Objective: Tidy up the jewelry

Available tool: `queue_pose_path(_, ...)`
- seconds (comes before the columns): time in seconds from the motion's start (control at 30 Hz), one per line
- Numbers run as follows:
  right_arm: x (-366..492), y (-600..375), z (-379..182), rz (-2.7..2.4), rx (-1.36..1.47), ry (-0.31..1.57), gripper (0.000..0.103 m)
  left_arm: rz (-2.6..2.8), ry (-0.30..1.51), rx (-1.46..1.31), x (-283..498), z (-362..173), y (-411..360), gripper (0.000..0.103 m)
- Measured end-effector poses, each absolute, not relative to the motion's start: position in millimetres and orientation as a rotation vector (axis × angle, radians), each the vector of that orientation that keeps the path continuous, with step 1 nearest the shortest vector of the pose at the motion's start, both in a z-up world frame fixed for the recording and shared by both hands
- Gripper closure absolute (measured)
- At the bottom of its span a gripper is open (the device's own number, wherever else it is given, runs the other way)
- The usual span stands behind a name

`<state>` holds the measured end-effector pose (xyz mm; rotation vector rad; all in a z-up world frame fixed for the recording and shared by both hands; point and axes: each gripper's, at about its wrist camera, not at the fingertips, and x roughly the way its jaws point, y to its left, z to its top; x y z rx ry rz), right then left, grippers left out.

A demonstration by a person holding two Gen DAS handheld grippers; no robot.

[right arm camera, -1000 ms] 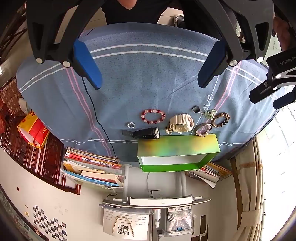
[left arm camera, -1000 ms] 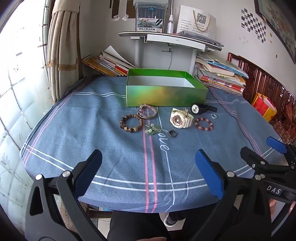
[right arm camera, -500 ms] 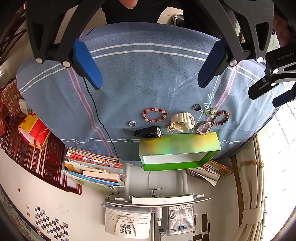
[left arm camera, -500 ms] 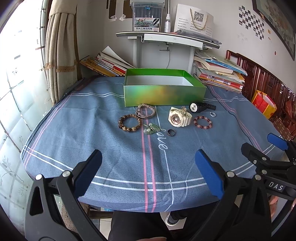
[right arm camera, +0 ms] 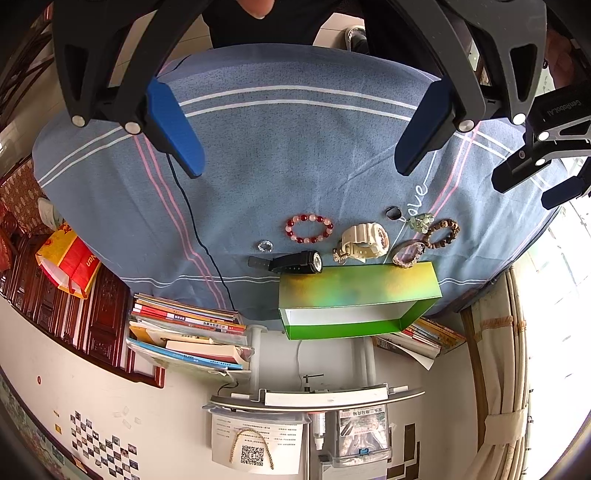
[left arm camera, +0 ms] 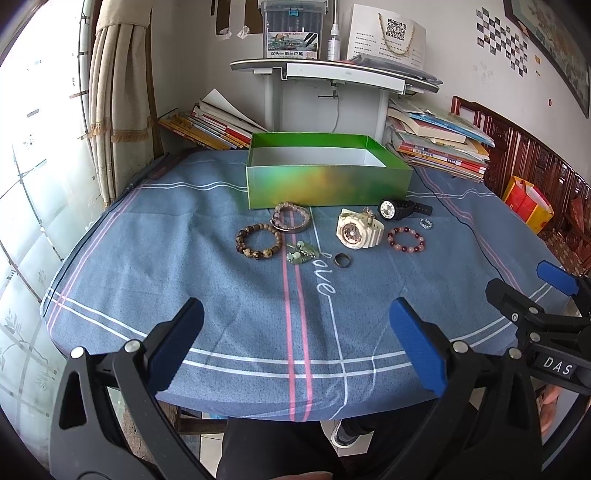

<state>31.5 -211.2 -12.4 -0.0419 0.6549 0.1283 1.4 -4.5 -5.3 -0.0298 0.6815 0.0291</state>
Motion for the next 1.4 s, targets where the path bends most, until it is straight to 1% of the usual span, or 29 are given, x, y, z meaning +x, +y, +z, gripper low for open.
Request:
queue_pose_path(0.87,31.9,-212.5,-17.6,0.129,-0.043,0.664,0.002,0.025,0.687,-0.028,0.2,-9.1,-6.0,0.004)
queue_pose_path(1.4,37.0,-219.8,-27.3,0.121,-0.029,0.668,0.002,-0.038,0.739,-0.05,11.6,-21.5,-12.5,0.004)
